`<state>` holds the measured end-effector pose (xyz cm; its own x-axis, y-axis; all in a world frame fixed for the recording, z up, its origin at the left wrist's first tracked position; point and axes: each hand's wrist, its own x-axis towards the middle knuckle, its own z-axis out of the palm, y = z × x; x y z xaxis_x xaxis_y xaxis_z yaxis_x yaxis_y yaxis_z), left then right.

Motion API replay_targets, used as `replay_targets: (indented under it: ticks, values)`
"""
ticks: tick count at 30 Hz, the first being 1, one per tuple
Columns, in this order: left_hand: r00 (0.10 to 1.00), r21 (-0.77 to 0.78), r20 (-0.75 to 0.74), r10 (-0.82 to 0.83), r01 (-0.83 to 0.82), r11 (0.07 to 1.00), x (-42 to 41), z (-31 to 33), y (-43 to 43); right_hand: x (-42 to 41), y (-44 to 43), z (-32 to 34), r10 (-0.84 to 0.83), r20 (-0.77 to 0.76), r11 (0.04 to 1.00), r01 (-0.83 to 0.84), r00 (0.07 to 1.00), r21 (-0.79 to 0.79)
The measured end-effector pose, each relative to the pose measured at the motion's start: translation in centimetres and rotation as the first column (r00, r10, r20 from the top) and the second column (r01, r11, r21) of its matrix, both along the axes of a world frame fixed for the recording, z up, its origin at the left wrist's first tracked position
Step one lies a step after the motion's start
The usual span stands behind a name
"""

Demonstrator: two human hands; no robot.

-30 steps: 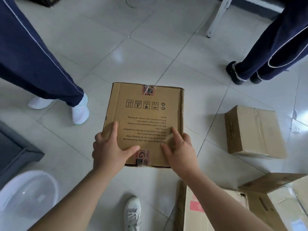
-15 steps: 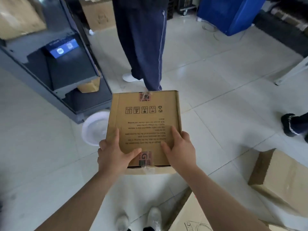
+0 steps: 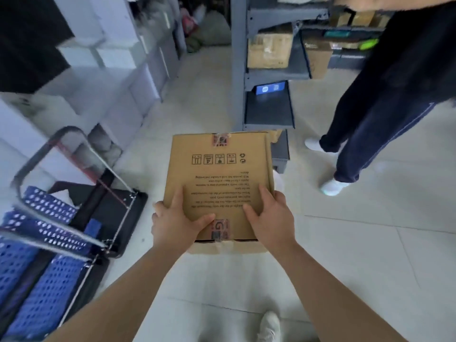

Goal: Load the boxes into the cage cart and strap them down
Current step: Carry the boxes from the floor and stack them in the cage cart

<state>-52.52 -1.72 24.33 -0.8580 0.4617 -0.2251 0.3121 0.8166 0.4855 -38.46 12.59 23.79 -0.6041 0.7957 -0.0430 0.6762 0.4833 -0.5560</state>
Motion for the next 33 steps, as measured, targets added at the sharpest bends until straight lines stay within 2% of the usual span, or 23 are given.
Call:
replay_targets:
  ticks: [7, 15, 25, 29, 33]
  values:
    - [0.945, 0.042, -0.05, 0.323, -0.321, 0.946, -4.1, 4.5, -14.6, -9.0, -11.0, 4.5, 0.294, -0.062, 0.955, -0.29, 0.954, 0.068]
    - [0.732, 0.18, -0.103, 0.674, -0.653, 0.736, -2.0, 9.3, -28.3, -14.3, -22.6, 9.6, 0.635, -0.169, 0.771, -0.607, 0.754, 0.191]
    - [0.43, 0.348, -0.201, 0.88, -0.808, 0.475, 4.2, 14.9, -43.7, -15.5, -38.4, 15.8, 0.854, -0.278, 0.516, -0.787, 0.44, 0.338]
    - [0.302, 0.39, -0.232, 0.925, -0.842, 0.372, 6.5, 16.9, -50.4, -15.7, -45.9, 18.0, 0.899, -0.317, 0.409, -0.835, 0.301, 0.368]
    - [0.177, 0.406, -0.275, 0.945, -0.869, 0.281, 8.5, 18.3, -57.7, -15.6, -54.3, 19.5, 0.915, -0.349, 0.337, -0.857, 0.2, 0.391]
